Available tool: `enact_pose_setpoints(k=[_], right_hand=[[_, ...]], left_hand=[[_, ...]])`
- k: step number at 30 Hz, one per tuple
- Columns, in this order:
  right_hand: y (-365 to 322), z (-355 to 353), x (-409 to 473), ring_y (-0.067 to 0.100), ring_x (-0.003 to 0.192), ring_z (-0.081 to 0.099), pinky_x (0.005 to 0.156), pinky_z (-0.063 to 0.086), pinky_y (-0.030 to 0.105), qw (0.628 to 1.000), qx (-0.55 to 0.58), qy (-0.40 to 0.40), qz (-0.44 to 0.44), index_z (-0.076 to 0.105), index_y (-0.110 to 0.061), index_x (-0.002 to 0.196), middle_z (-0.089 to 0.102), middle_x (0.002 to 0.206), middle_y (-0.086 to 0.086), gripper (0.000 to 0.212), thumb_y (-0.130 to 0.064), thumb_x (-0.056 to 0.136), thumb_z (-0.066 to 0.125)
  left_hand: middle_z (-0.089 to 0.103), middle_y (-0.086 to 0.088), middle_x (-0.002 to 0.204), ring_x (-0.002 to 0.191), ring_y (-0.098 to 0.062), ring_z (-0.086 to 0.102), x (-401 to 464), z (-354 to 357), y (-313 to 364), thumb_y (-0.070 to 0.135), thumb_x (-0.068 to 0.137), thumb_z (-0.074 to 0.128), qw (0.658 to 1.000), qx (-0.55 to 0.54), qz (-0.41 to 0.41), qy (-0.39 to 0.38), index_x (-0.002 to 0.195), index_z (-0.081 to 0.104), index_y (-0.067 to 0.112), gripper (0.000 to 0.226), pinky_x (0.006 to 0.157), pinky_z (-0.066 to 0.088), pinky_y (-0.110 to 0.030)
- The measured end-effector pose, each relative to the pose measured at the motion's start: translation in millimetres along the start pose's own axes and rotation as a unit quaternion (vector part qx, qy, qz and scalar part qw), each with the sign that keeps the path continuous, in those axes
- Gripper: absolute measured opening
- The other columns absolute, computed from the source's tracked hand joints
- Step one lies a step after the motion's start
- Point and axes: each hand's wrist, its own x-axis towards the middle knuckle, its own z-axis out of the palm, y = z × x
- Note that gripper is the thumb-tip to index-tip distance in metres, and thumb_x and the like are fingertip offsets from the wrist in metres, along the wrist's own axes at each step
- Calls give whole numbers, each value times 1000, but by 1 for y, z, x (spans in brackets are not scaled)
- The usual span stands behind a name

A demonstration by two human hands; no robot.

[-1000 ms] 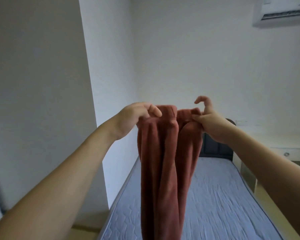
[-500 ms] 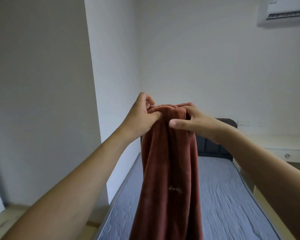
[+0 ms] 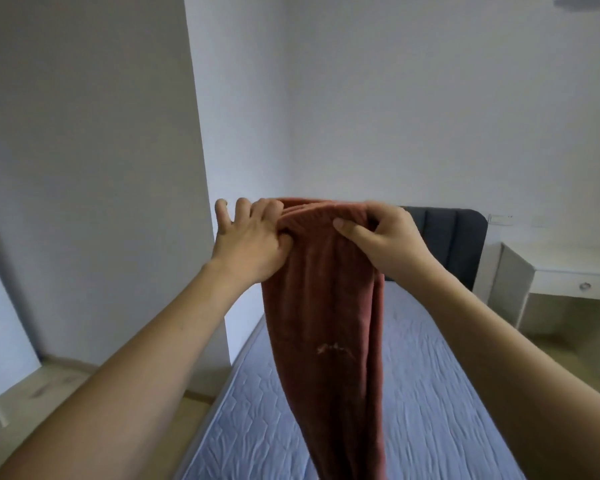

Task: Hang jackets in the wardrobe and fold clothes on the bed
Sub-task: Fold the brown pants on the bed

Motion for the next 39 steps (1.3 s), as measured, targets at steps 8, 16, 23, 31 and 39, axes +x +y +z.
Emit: enact_pose_setpoints(k=[8, 16, 23, 31, 39], right_hand=[[-23, -19, -28, 0, 109, 60, 97, 50, 28, 988, 122, 89, 21, 47, -22, 141, 65, 113, -13, 59, -41, 87, 64], [79, -92, -79, 10, 68, 56, 64, 53, 40, 954, 134, 219, 154, 58, -11, 85, 59, 74, -2, 30, -39, 86, 66], [301, -145, -198, 15, 74, 59, 76, 52, 47, 877, 107, 254, 394, 58, -13, 83, 63, 79, 2, 29, -41, 85, 64], [657, -183, -510, 32, 118, 54, 96, 44, 38, 677, -51, 215, 702, 43, -13, 138, 54, 134, 15, 45, -26, 96, 53], [755, -76, -663, 36, 140, 28, 116, 16, 46, 714, -332, 22, 616, 40, -3, 142, 31, 152, 20, 57, -24, 92, 53]], left_hand=[[58, -1, 122, 103, -34, 49, 23, -25, 36, 15, 91, 47, 974, 35, 11, 223, 133, 51, 24, 43, 103, 22, -65], [57, 0, 123, 117, -29, 35, 78, 43, 194, 20, 91, 30, 967, -53, 234, 92, 121, 55, 24, 40, 109, 3, -65], [58, 2, 102, 121, -31, 35, 33, 225, 406, 5, 84, 36, 862, -21, 469, -190, 115, 54, 25, 40, 110, 6, -64], [37, 0, 150, 135, -30, 34, -224, 534, 669, 4, 82, 45, 782, -270, 294, -479, 148, 33, 30, 72, 110, 29, -45], [19, -6, 160, 146, -30, 17, -476, 704, 589, 47, 96, 41, 768, -107, -4, -632, 153, 18, 23, 66, 117, 12, -55]])
